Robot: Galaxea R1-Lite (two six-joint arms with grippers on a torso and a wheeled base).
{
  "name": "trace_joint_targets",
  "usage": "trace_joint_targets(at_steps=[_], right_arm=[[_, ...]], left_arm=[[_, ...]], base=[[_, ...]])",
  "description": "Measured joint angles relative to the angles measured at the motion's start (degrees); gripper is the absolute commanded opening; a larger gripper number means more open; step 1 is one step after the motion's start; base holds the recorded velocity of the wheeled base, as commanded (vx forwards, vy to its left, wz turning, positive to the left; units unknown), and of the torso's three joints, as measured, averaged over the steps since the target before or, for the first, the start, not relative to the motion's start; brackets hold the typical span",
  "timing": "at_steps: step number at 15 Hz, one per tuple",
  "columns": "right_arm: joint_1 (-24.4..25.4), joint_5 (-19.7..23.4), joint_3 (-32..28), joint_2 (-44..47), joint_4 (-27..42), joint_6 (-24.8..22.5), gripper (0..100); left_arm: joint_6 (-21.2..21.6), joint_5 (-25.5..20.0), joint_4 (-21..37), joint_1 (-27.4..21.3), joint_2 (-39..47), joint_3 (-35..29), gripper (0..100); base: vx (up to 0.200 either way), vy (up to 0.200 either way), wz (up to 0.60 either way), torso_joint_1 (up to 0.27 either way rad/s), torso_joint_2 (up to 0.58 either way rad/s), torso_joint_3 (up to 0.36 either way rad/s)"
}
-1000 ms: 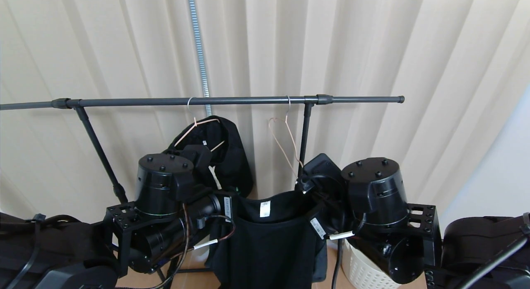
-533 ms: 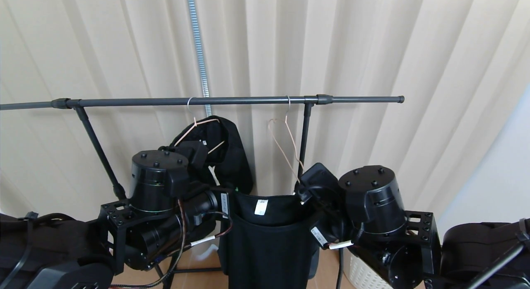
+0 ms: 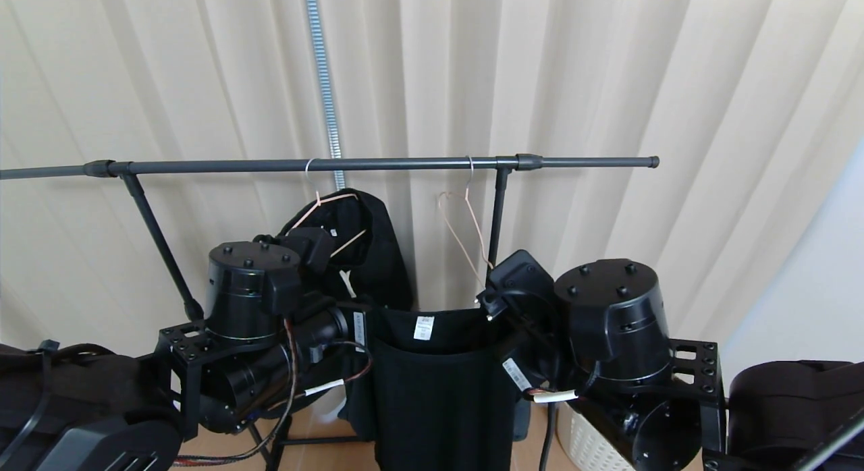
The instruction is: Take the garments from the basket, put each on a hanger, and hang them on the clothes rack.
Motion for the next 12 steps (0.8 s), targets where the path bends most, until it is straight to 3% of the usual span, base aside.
trace_joint_targets(at_steps=[3, 5, 8, 12], right_arm=[[-0.2, -0.5, -0.5, -1.6, 0.8, -0.2, 0], [-0.2, -0.6, -0.6, -4.3, 4.3, -0.3, 0], [0.5, -0.2, -0.7, -9.8, 14.5, -0.4, 0], [7.3, 0.3, -0.8, -14.3, 19.7, 0.1, 0]], left_arm=[[1.6, -0.4, 1.4, 0.2, -0.6, -2.3, 0], [3.1, -1.4, 7.0, 0.3, -0.7, -6.6, 0], [3.6, -5.5, 14.6, 0.4, 0.0, -16.2, 0], [5.3, -8.6, 17.4, 0.7, 5.2, -30.1, 0]], base=[[0.000, 0.000, 0.00, 0.000, 0.00, 0.000], [0.000, 0.000, 0.00, 0.000, 0.00, 0.000], [0.000, 0.000, 0.00, 0.000, 0.00, 0.000], [0.000, 0.000, 0.00, 0.000, 0.00, 0.000]])
